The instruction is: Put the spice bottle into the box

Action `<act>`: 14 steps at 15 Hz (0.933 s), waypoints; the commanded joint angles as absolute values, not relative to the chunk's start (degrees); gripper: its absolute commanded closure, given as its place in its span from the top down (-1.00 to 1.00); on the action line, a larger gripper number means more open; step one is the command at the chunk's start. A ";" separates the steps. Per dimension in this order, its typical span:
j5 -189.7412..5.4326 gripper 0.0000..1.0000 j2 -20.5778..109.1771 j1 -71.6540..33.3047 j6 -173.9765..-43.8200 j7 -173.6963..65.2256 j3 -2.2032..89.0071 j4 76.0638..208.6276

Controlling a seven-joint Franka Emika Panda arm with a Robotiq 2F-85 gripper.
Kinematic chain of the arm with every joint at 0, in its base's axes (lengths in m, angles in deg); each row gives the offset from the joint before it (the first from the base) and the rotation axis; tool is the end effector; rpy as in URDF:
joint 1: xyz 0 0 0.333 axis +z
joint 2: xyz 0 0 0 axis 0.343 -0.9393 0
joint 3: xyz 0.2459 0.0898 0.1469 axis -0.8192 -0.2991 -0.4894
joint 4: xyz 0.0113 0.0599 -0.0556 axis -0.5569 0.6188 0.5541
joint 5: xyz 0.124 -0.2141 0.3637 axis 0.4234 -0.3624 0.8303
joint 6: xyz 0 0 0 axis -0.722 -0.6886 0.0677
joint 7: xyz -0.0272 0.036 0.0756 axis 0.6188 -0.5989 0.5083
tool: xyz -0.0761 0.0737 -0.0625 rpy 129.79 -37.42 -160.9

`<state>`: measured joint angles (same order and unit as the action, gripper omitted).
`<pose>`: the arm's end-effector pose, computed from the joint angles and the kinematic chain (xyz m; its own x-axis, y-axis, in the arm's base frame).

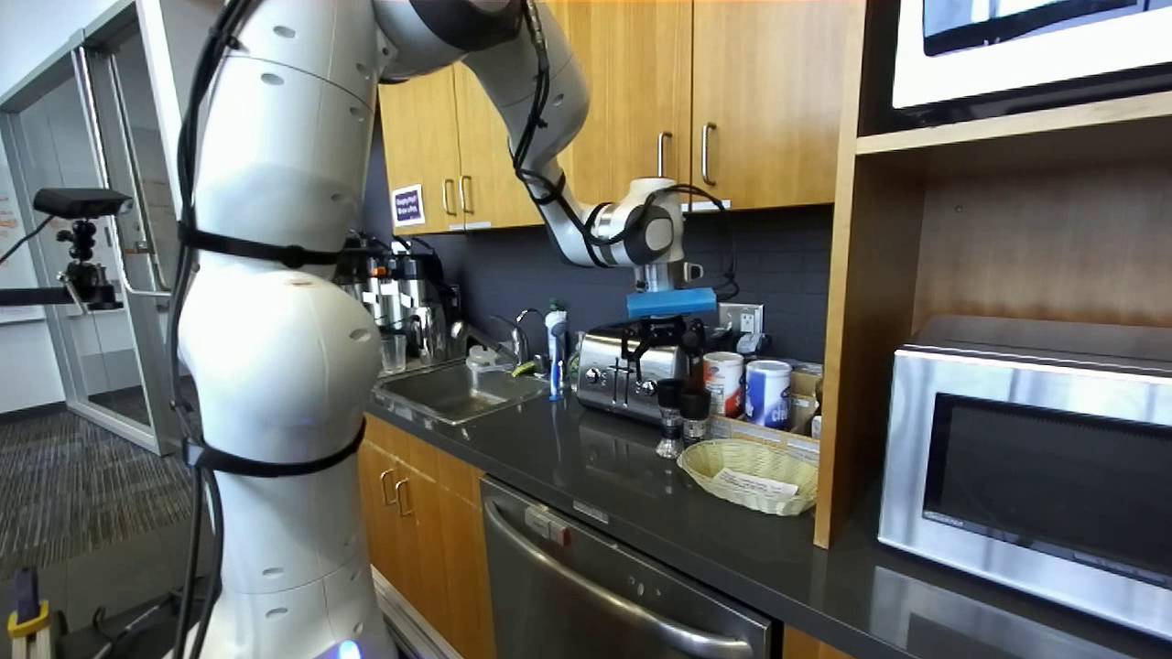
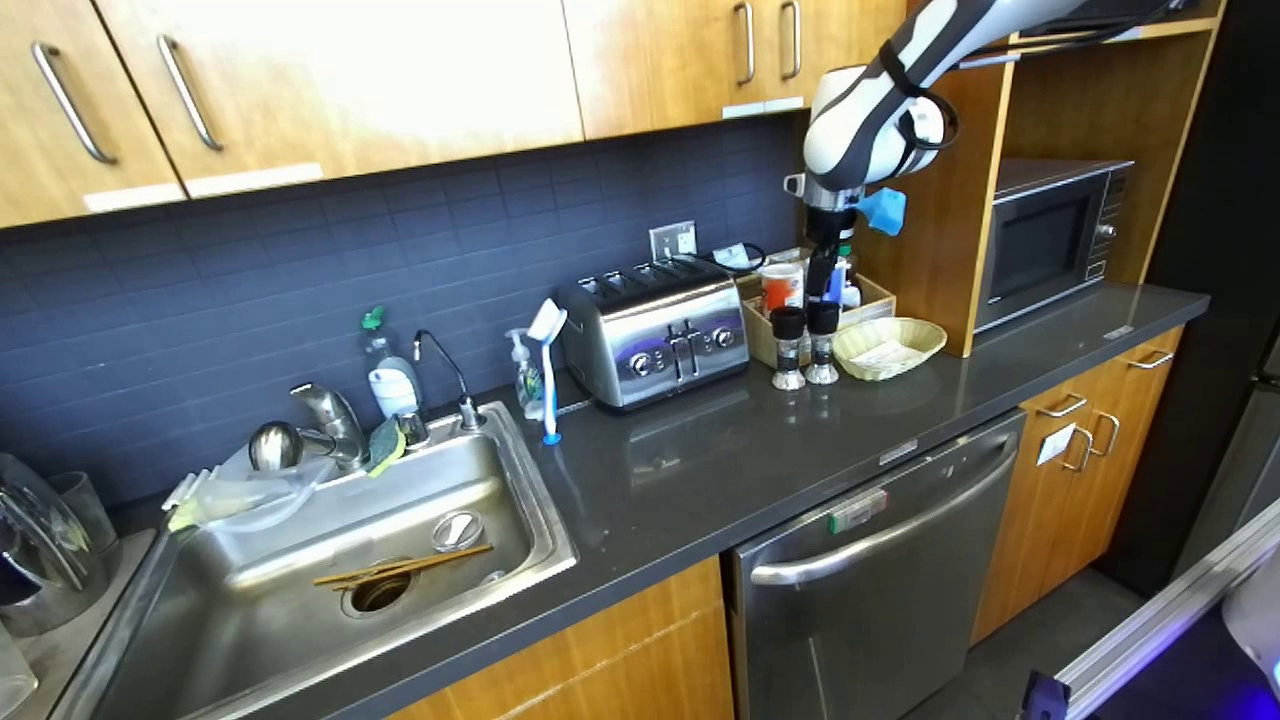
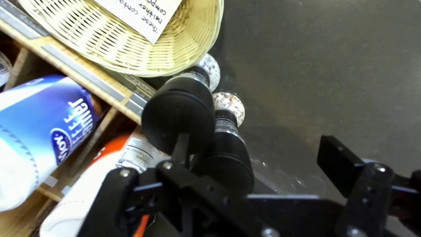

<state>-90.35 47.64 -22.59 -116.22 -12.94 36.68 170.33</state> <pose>0.6233 0.0023 0.2603 0.7834 0.6108 0.1152 0.6041 -0.7918 0.0898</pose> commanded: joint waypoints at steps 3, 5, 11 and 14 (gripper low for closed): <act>-90.80 1.00 43.61 -24.42 -116.79 -12.30 37.10 166.62; -90.87 1.00 42.53 -24.92 -116.95 -12.27 37.02 165.87; -91.24 1.00 40.42 -25.54 -117.92 -12.22 36.78 164.35; -91.50 1.00 40.00 -25.56 -118.51 -12.32 36.77 163.97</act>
<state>-90.58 41.15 -24.98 -117.31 -12.91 37.17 165.16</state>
